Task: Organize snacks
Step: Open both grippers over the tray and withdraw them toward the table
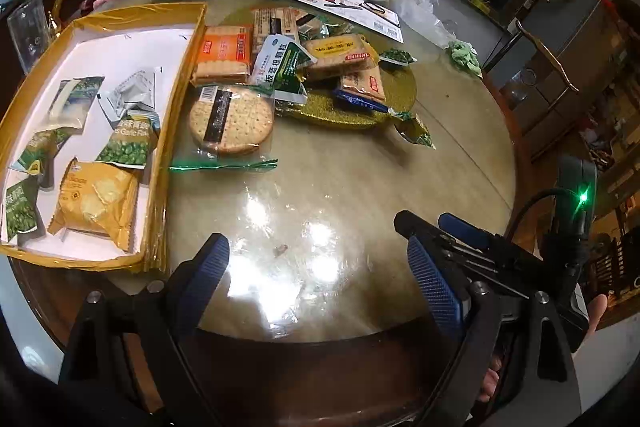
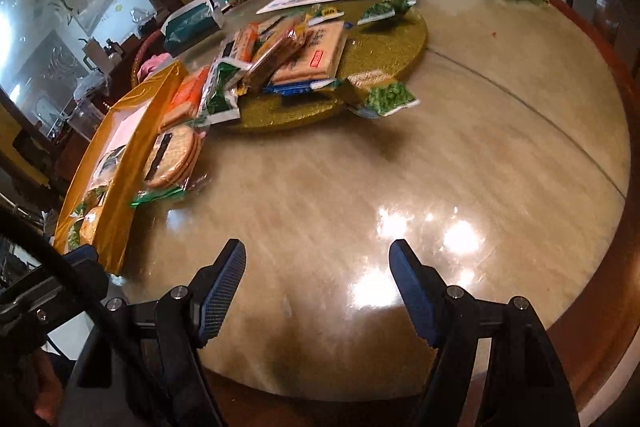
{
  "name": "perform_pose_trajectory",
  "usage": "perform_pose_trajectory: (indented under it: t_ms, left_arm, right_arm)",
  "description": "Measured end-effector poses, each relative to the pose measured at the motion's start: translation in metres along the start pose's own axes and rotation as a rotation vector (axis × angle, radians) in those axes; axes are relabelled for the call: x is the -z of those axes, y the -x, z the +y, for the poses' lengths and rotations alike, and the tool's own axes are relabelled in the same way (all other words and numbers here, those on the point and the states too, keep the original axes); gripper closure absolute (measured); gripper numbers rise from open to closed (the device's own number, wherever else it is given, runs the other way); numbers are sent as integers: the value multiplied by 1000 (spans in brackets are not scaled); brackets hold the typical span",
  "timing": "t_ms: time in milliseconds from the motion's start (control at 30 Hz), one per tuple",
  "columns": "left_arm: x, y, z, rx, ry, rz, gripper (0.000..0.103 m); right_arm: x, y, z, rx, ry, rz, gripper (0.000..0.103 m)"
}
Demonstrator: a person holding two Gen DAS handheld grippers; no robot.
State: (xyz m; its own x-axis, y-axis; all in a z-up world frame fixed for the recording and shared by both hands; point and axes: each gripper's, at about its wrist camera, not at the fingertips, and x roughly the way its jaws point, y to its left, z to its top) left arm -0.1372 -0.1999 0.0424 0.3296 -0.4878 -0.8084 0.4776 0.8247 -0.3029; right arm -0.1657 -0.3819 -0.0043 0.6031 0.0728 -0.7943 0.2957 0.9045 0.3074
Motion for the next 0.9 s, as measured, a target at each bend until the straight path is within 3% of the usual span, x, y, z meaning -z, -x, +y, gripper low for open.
perform_pose_trajectory:
  t_ms: [367,900]
  left_arm:
    - [-3,-10,2,-8,8,21,12]
    - [0,-14,9,-5,19,28,12]
  right_arm:
    - [-11,-2,-13,70,-4,-26,29]
    - [-18,-4,-19,55,-51,-24,28]
